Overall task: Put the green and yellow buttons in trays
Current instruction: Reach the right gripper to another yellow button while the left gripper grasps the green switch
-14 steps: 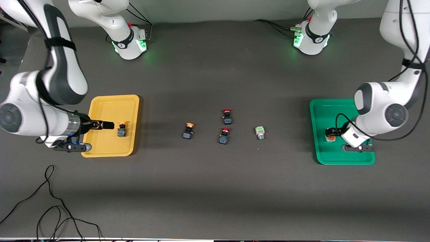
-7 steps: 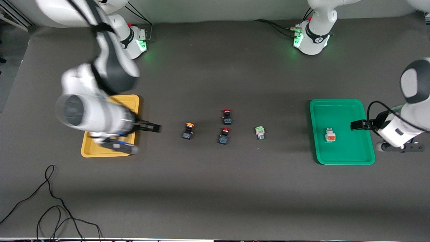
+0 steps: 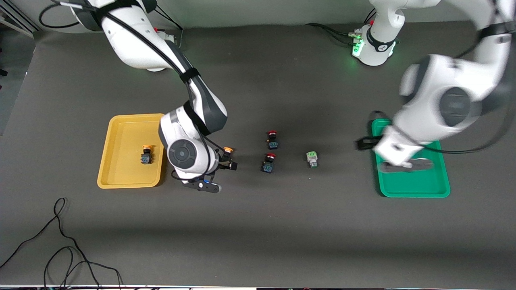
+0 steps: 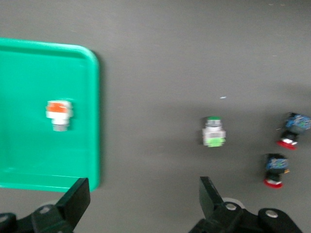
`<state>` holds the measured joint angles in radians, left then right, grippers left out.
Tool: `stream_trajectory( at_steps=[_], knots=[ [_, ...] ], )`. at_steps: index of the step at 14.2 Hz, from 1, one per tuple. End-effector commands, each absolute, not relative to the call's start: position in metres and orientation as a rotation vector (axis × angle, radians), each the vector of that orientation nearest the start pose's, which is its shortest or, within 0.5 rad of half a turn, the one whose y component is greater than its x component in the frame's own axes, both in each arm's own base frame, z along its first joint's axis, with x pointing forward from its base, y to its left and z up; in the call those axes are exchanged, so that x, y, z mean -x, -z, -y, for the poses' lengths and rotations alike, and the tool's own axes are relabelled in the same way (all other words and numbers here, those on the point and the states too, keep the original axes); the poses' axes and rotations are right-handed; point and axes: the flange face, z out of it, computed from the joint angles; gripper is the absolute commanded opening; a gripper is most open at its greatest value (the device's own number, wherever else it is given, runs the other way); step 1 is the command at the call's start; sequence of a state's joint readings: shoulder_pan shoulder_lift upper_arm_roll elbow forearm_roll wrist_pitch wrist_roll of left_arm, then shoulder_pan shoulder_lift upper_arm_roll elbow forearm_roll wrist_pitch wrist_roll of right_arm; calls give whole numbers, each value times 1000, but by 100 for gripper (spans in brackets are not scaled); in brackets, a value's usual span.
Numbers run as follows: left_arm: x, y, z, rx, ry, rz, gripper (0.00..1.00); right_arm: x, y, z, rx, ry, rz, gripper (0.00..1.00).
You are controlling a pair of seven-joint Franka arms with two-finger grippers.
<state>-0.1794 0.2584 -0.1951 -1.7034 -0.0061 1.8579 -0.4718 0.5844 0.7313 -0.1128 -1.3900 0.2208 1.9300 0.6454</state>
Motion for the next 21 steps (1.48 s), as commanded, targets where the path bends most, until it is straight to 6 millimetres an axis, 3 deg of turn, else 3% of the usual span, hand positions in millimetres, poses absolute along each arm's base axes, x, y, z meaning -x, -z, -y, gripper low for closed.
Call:
stream_trajectory(
  at_steps=[1, 3, 4, 7, 10, 11, 12, 13, 15, 18, 19, 21],
  knots=[
    [-566, -399, 282, 3134, -129, 239, 100, -610, -230, -363, 3128, -310, -398, 98],
    [-553, -360, 328, 3148, -115, 226, 100, -595, -201, -365, 3131, -269, -390, 98],
    [-549, -336, 338, 3154, -117, 210, 100, -586, -188, -369, 3131, -248, -383, 98],
    [-537, -269, 338, 3182, -56, 194, 100, -560, -152, -377, 3134, -198, -433, 98],
    [-531, -224, 328, 3166, -51, 176, 100, -560, -161, -371, 3135, -202, -423, 98],
    [-533, -216, 325, 3160, -43, 170, 100, -560, -165, -371, 3137, -206, -418, 86],
    [-534, -207, 321, 3155, -47, 177, 100, -564, -167, -364, 3151, -210, -382, 30],
    [-533, -200, 321, 3152, -52, 175, 100, -565, -171, -360, 3157, -227, -402, 0],
    [-531, -191, 322, 3145, -69, 208, 97, -570, -187, -353, 3168, -241, -383, 0],
    [-531, -191, 322, 3140, -70, 248, 34, -576, -231, -338, 3179, -286, -273, 0],
    [-533, -195, 321, 3136, -71, 274, 21, -584, -253, -322, 3178, -283, -271, 0],
    [-538, -213, 324, 3140, -41, 323, 12, -595, -302, -285, 3174, -342, -196, 0]
  ],
)
